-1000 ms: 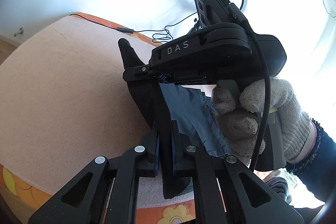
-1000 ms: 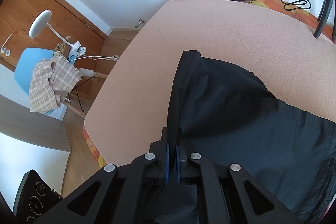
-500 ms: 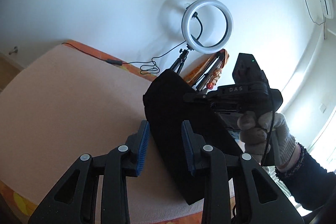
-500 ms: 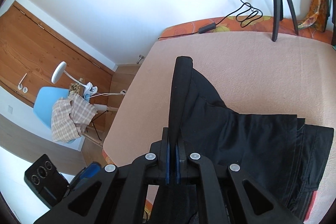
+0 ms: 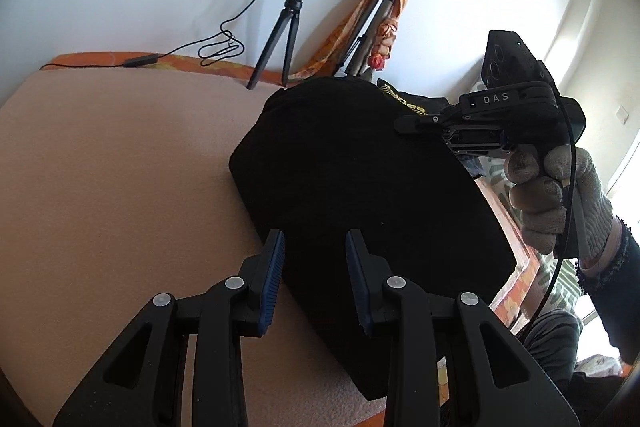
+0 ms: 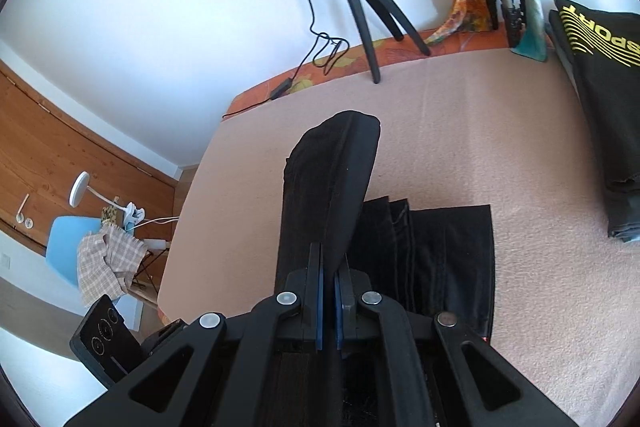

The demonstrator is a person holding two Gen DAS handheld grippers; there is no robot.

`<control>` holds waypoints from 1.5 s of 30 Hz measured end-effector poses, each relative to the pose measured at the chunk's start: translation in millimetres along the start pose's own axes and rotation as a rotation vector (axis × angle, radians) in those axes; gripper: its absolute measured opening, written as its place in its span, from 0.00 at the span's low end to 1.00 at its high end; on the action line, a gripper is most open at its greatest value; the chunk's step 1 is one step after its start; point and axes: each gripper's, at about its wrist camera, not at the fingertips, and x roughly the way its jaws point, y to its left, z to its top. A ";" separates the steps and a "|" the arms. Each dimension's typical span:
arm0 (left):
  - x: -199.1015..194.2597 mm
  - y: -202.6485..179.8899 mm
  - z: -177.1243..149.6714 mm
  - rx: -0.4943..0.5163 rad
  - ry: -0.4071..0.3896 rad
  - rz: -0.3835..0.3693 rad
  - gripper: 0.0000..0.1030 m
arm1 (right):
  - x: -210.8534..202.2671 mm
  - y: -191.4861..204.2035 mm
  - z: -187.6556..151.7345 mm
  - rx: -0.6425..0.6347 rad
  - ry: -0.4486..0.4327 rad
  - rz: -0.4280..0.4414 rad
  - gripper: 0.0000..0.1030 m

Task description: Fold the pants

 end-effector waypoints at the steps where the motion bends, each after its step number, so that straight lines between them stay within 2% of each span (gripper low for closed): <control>1: 5.4 -4.7 0.1 0.010 0.009 -0.010 0.29 | 1.8 -6.5 -1.5 0.002 0.003 -0.009 0.02; 11: 29.9 -43.1 -25.1 0.139 0.120 -0.058 0.29 | 11.7 -63.7 2.7 0.067 0.015 -0.040 0.02; 18: 48.8 -46.5 -35.5 0.137 0.180 -0.072 0.29 | 27.4 -86.5 -5.1 0.082 0.039 -0.065 0.01; 21: 57.7 -54.5 -45.7 0.172 0.209 -0.064 0.29 | 36.5 -89.6 -4.4 0.068 0.044 -0.092 0.01; 24: 61.5 -66.3 -54.5 0.220 0.197 -0.041 0.29 | 45.2 -92.3 -4.3 0.057 0.047 -0.116 0.01; 29: 61.6 -83.1 -57.5 0.268 0.201 -0.043 0.29 | 50.1 -89.3 -5.9 0.006 0.042 -0.148 0.02; 30: 60.9 -85.0 -56.6 0.269 0.202 -0.041 0.29 | 47.4 -89.0 -6.1 0.001 0.039 -0.144 0.06; 32: 55.8 -85.5 -53.7 0.240 0.204 -0.074 0.29 | 39.1 -91.3 -6.1 0.005 0.033 -0.145 0.19; 33: 52.7 -85.2 -52.7 0.228 0.199 -0.076 0.29 | 33.5 -93.2 -6.4 0.010 0.026 -0.139 0.34; 34: 48.8 -85.2 -51.0 0.219 0.191 -0.074 0.33 | 27.4 -94.8 -7.1 0.014 0.016 -0.132 0.41; 36: 40.3 -83.9 -46.4 0.201 0.170 -0.082 0.33 | 16.0 -97.2 -11.0 0.021 0.009 -0.109 0.44; 38: 32.4 -80.5 -41.4 0.193 0.138 -0.064 0.41 | 8.1 -98.0 -16.8 0.022 0.012 -0.093 0.48; 39: 29.3 -78.0 -38.4 0.190 0.123 -0.042 0.51 | 5.4 -97.4 -20.5 0.016 0.012 -0.087 0.56; 40: 26.4 -75.2 -35.2 0.186 0.109 -0.012 0.56 | 3.9 -96.2 -24.0 0.010 0.011 -0.087 0.60; 45: 19.6 -58.5 -22.1 0.159 0.062 0.109 0.56 | 11.0 -91.8 -41.5 -0.016 0.036 -0.062 0.60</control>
